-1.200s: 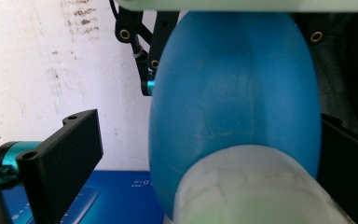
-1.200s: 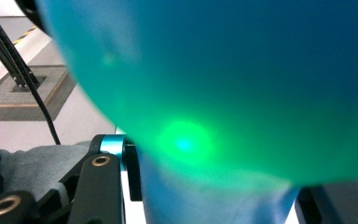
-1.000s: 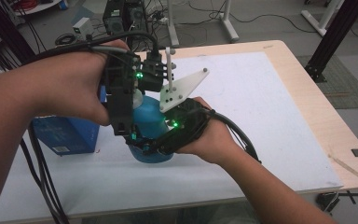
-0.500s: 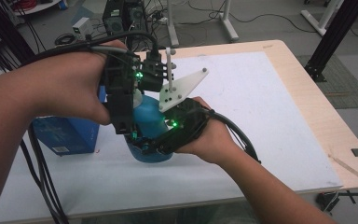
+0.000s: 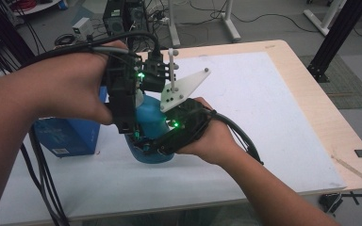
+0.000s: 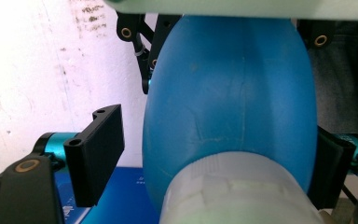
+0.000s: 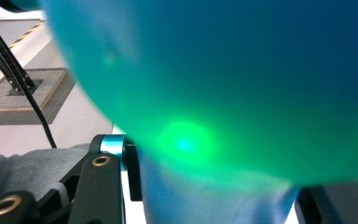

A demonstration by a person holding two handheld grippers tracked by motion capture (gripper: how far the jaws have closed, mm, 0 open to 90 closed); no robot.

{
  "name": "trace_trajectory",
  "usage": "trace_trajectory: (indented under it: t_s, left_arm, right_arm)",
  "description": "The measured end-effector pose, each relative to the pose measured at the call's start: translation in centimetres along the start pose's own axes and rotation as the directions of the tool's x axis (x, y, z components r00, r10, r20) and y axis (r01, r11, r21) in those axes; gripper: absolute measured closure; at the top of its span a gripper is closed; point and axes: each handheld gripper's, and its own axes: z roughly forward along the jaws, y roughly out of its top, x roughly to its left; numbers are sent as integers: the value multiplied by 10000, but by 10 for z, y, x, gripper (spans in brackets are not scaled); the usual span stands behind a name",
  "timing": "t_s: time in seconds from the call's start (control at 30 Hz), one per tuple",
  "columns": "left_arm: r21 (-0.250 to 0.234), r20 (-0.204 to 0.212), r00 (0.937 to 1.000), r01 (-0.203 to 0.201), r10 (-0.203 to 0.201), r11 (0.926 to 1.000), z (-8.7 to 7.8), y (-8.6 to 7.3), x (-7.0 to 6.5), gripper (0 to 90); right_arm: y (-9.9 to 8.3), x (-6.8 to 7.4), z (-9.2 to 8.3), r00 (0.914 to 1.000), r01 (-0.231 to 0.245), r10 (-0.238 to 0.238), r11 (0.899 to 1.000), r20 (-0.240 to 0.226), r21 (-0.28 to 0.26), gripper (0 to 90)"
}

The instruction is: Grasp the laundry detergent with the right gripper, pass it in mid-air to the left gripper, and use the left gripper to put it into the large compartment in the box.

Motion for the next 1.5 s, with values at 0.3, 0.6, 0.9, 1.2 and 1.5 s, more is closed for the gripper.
trace_trajectory:
  t_s: [0.3,0.6,0.9,1.2,1.5]
  left_arm:
    - [76,11,10000,47,-47,10000,1,1,0,239]
    - [157,61,10000,13,-14,9999,2,3,0,277]
    - [202,280,9996,40,-46,9998,3,3,-1,344]
    - [375,184,9998,69,-76,9993,-1,5,-3,383]
    - [326,267,9994,227,-235,9992,-4,7,-1,383]
  right_arm:
    - [0,-1,2,10000,10,-10,10000,15,-65,469]
    - [0,-2,1,10000,-25,25,10000,35,-94,469]
    - [0,-2,2,10000,13,-12,10000,73,-79,469]
    - [0,-2,1,10000,7,-7,9998,7,-222,468]
    - [1,-2,-2,10000,-13,12,9996,-17,-280,443]
